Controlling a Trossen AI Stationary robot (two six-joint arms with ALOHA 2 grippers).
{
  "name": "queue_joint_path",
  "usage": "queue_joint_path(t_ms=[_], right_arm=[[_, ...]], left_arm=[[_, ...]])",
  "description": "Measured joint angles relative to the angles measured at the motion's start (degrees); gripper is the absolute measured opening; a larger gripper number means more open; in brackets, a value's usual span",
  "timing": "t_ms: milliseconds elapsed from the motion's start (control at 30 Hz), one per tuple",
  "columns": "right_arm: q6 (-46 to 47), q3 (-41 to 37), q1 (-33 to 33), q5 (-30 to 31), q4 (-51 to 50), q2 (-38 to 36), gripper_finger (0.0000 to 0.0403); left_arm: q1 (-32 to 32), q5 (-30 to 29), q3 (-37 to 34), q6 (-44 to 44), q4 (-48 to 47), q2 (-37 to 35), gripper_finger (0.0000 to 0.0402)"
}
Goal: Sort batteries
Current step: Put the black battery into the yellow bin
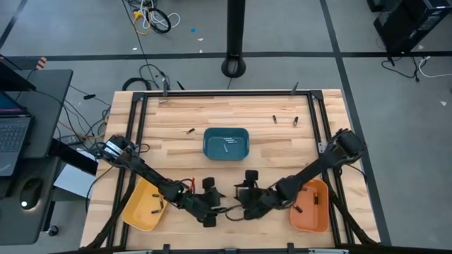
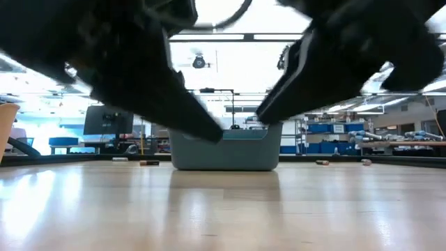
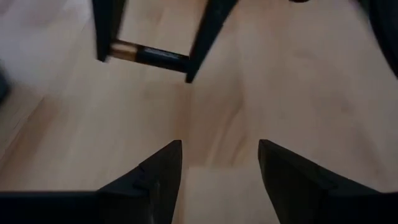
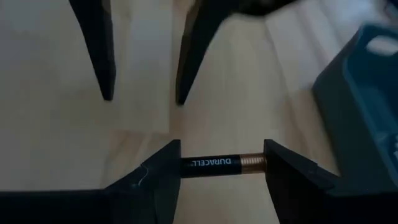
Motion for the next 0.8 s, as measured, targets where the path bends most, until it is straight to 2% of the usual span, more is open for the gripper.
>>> queue_joint_path(t_ms=[333,500,600,800], right_arm=[[-5.5,0.1,6.4,9.6,-1.2,-6.7,0.0202],[-5.8,0.2,8.5,12.3,-3.3,-8.7,0.0202],[-6.7,0.2,9.2,13.4,-3.7,-9.0,0.0202],[-8.4,1.7,9.6,14.1,-5.3,-9.0,0.0202]], left_arm=[[2.1,10.8,0.0,8.0,14.1,-2.3,0.0218],[4.8,16.5,-2.1,8.9,22.3,-2.9,0.0218],[7.4,19.2,-5.1,5.3,29.0,-2.9,0.0218],[12.3,23.9,-14.5,-9.3,52.9,-3.0,0.0218]])
